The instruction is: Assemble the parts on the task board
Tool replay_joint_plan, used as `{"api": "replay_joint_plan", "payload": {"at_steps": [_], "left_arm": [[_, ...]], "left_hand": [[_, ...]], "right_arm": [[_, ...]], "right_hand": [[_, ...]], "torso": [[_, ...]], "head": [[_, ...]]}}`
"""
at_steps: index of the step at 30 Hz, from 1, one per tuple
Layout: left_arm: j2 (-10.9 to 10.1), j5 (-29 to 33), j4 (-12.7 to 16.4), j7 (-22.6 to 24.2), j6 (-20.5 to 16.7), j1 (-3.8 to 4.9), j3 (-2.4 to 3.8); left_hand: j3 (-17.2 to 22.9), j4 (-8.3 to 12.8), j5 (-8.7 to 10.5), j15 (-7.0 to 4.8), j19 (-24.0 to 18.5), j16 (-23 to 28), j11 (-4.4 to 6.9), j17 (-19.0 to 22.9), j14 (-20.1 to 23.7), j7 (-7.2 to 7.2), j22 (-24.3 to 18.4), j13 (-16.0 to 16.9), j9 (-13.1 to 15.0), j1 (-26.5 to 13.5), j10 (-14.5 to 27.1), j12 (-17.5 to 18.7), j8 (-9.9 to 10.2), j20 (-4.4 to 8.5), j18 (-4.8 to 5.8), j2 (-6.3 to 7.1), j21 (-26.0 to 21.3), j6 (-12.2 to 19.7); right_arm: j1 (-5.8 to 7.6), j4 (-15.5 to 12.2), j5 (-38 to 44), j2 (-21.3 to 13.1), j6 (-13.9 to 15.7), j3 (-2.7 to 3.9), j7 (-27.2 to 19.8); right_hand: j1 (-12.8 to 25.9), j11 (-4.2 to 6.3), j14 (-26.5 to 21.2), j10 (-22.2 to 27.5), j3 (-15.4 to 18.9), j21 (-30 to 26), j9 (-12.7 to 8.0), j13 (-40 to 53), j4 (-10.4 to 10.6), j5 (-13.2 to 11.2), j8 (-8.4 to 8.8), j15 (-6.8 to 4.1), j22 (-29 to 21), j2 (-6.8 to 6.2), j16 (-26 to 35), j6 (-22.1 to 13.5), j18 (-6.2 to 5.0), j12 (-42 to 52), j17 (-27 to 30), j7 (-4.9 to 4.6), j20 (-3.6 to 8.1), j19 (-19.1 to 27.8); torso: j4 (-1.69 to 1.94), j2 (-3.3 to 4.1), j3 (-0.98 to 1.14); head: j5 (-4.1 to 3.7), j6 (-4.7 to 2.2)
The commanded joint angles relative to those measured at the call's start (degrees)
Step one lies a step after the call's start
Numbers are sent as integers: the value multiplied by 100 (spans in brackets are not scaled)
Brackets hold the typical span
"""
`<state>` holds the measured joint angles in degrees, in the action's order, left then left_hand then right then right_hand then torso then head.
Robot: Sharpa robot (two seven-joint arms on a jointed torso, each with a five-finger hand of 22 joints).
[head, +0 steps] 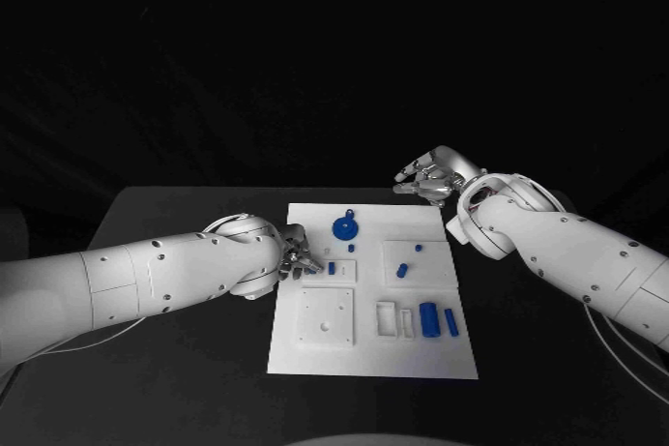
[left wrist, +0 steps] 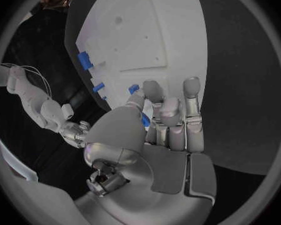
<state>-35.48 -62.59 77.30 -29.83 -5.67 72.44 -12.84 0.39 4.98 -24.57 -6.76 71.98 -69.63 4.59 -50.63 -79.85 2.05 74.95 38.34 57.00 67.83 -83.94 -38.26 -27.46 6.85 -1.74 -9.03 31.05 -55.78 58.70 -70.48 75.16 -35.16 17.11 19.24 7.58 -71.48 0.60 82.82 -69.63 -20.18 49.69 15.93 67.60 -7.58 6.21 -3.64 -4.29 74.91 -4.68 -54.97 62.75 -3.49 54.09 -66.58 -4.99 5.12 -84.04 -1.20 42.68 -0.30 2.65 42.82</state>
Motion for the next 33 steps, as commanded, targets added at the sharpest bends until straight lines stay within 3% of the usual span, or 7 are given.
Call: {"api": "replay_joint_plan", "payload": {"at_steps": [1, 10, 25, 27, 28, 30, 33], "left_arm": [[31, 12, 8, -30, 200, -56, -30], [31, 9, -44, -77, 284, -56, -31], [-11, 3, -89, -66, 225, -56, -28], [-21, -1, -90, -56, 201, -56, -27], [-25, 0, -89, -58, 202, -56, -27], [-35, 0, -85, -71, 242, -56, -26], [-49, 1, -76, -93, 333, -56, -26]], "left_hand": [[-140, -145, 172, -14, 33, 56, 36, 43, -6, -415, 104, -16, -32, -91, -255, -12, 32, -17, -114, 142, 20, -417], [-642, -820, 404, -33, 20, 174, 35, 170, 74, -412, 104, 3, -76, -314, -237, 103, 60, 40, -50, 535, -52, -422], [-671, -1041, 438, -37, 27, 186, 34, 179, 80, -406, 105, 47, -49, -347, -239, 129, 29, 47, -45, 659, -72, -419], [-684, -1145, 499, -32, 21, 201, 29, 194, 90, -406, 104, 49, -45, -439, -235, 138, 22, 44, -44, 819, -82, -429], [-565, -1328, 1162, -29, 18, 222, 28, 220, 103, -382, 102, 47, -37, -567, -232, 151, 12, 49, -41, 1026, -90, -440], [-24, -1934, 1740, -27, 7, 272, 14, 280, 142, -368, 100, 52, -42, -665, -209, 191, 26, 57, -31, 1645, -118, -407], [-48, -2174, 2094, -17, -24, 345, -6, 375, 218, -336, 97, 67, -62, -710, -161, 233, 67, 62, -8, 1911, -161, -326]], "right_arm": [[-4, -6, 24, -1, -61, 2, -29], [-5, -4, 24, -3, -58, 2, -33], [-10, -7, 24, -12, -52, 2, -32], [-12, -6, 24, -14, -51, 2, -33], [-12, -5, 24, -15, -50, 2, -34], [-15, -6, 24, -18, -48, 2, -35], [-18, -6, 24, -22, -45, 2, -37]], "right_hand": [[47, 5, 32, -18, -1, -27, 9, 2, -16, 16, 4, -11, 654, -3, 9, -10, -33, -13, -2, 17, 39, -45], [44, 6, 33, -20, 1, -24, 8, 3, -20, 18, 3, -10, 655, -12, 10, -14, -32, -11, -2, 17, 38, -45], [44, 6, 33, -20, 2, -23, 8, 3, -21, 18, 3, -10, 655, -14, 10, -15, -32, -10, -2, 16, 38, -45], [44, 6, 33, -20, 2, -23, 8, 3, -21, 18, 3, -10, 655, -14, 10, -15, -32, -10, -2, 16, 38, -45], [49, 4, 30, -16, 10, -32, 8, -3, -16, 23, 4, -9, 654, -17, 18, -16, -33, -19, 3, 15, 37, -45], [49, 4, 30, -15, 11, -32, 8, -3, -15, 23, 4, -9, 653, -17, 18, -16, -33, -19, 4, 15, 37, -45], [49, 4, 30, -15, 11, -32, 8, -3, -15, 23, 4, -9, 653, -17, 18, -16, -33, -19, 4, 15, 37, -45]], "torso": [[-1, -1, -1], [-4, -1, -2], [-6, -1, -4], [-7, -2, -4], [-5, -2, -4], [-2, -3, -5], [0, -6, -4]], "head": [[-4, 1], [-4, 1], [-8, 1], [-11, 3], [-15, 4], [-20, 1], [-23, -2]]}}
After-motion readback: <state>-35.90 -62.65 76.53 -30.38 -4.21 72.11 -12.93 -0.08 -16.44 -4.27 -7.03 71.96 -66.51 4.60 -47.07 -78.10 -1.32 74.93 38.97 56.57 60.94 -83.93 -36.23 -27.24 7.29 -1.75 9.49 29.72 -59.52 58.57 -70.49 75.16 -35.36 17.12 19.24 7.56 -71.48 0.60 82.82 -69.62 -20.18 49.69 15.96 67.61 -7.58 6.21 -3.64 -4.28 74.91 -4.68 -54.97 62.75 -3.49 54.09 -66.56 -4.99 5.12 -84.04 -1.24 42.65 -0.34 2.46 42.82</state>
